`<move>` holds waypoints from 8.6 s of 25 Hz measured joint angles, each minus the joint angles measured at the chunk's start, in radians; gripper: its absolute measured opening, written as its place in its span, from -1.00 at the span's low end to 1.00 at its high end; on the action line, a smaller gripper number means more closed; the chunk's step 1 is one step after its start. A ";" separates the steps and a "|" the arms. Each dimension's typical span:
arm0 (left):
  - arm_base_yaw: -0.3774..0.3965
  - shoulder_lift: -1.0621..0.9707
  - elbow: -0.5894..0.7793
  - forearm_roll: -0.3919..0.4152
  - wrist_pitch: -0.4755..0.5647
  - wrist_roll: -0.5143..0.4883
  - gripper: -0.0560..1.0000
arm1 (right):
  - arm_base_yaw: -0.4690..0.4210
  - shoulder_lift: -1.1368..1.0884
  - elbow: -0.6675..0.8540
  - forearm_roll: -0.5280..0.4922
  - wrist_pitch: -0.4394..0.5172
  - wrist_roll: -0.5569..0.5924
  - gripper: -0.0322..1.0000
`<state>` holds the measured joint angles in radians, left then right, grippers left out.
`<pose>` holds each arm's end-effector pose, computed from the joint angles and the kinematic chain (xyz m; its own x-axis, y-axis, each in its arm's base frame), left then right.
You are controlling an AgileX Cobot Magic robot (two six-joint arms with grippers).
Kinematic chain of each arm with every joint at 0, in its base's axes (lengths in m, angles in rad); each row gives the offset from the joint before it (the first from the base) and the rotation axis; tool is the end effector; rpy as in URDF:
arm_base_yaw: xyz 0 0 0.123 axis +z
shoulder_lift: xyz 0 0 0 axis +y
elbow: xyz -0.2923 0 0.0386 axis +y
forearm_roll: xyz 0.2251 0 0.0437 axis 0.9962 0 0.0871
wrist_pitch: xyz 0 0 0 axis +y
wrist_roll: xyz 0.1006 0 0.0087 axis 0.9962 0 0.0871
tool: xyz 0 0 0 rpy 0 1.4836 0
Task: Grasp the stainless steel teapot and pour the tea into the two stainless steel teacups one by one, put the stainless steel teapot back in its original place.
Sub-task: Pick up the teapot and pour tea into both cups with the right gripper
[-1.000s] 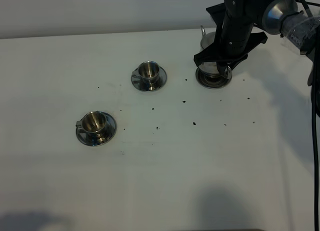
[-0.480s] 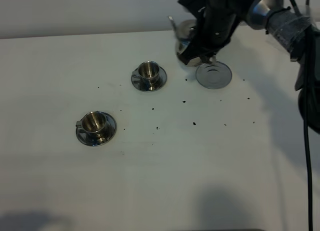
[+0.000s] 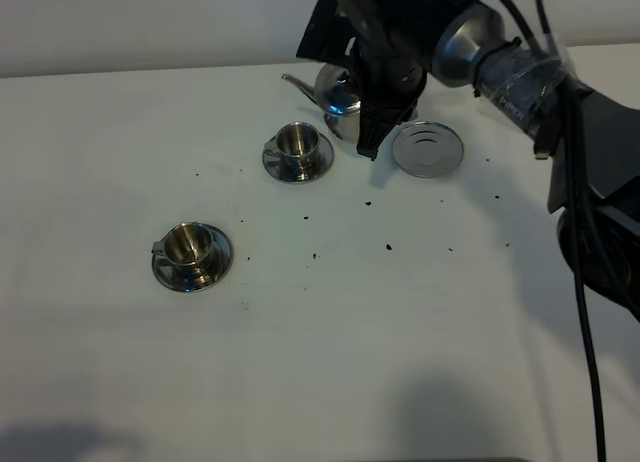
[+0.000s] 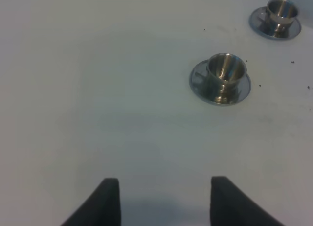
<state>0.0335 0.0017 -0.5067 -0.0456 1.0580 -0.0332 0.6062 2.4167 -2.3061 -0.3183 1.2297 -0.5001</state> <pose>-0.0261 -0.0049 0.2639 -0.4479 -0.0706 -0.8913 -0.0229 0.9975 -0.0674 0.4316 0.2630 0.2153 -0.3701 -0.9225 -0.1094 -0.8257 0.3806 -0.4163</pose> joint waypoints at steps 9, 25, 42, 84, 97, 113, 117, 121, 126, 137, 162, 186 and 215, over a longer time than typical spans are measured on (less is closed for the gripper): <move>0.000 0.000 0.000 0.000 0.000 0.000 -0.04 | 0.048 0.038 0.000 -0.198 0.000 -0.060 -0.59; 0.000 0.000 0.000 0.000 0.000 -0.002 -0.04 | 0.103 0.055 0.022 -0.315 0.000 -0.122 -0.59; 0.000 0.000 0.000 0.000 0.000 -0.002 -0.04 | 0.125 0.085 0.022 -0.436 -0.003 -0.144 -0.59; 0.000 0.000 0.000 0.000 0.000 0.000 -0.04 | 0.126 0.088 0.022 -0.622 -0.004 -0.271 -0.59; 0.000 0.000 0.000 0.000 0.000 -0.003 -0.04 | 0.126 0.088 0.022 -0.642 -0.004 -0.294 -0.59; 0.000 0.000 0.000 0.000 0.000 -0.002 -0.04 | 0.136 0.088 0.022 -0.665 -0.005 -0.302 -0.59; 0.000 0.000 0.000 0.000 0.000 -0.002 -0.04 | 0.136 0.088 0.022 -0.668 -0.006 -0.302 -0.59; 0.000 0.000 0.000 0.000 0.000 -0.002 -0.04 | 0.136 0.088 0.022 -0.672 -0.006 -0.302 -0.59; 0.000 0.000 0.000 0.000 0.000 -0.002 -0.04 | 0.136 0.088 0.022 -0.673 -0.006 -0.302 -0.59; 0.000 0.000 0.000 0.000 0.000 -0.001 -0.04 | 0.136 0.088 0.022 -0.618 -0.006 -0.267 -0.59; 0.000 0.000 0.000 0.000 0.000 0.000 -0.04 | 0.146 -0.075 0.022 -0.221 -0.003 0.258 -0.59; 0.000 0.000 0.000 0.000 0.000 -0.002 -0.04 | 0.049 -0.242 0.526 0.195 -0.239 0.347 -0.59; 0.000 0.000 0.000 0.000 0.000 -0.001 -0.04 | 0.414 -0.277 0.558 -0.277 -0.106 0.237 -0.59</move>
<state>0.0335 0.0017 -0.5067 -0.0456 1.0580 -0.0341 1.0205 2.1401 -1.7481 -0.5955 1.1232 -0.2635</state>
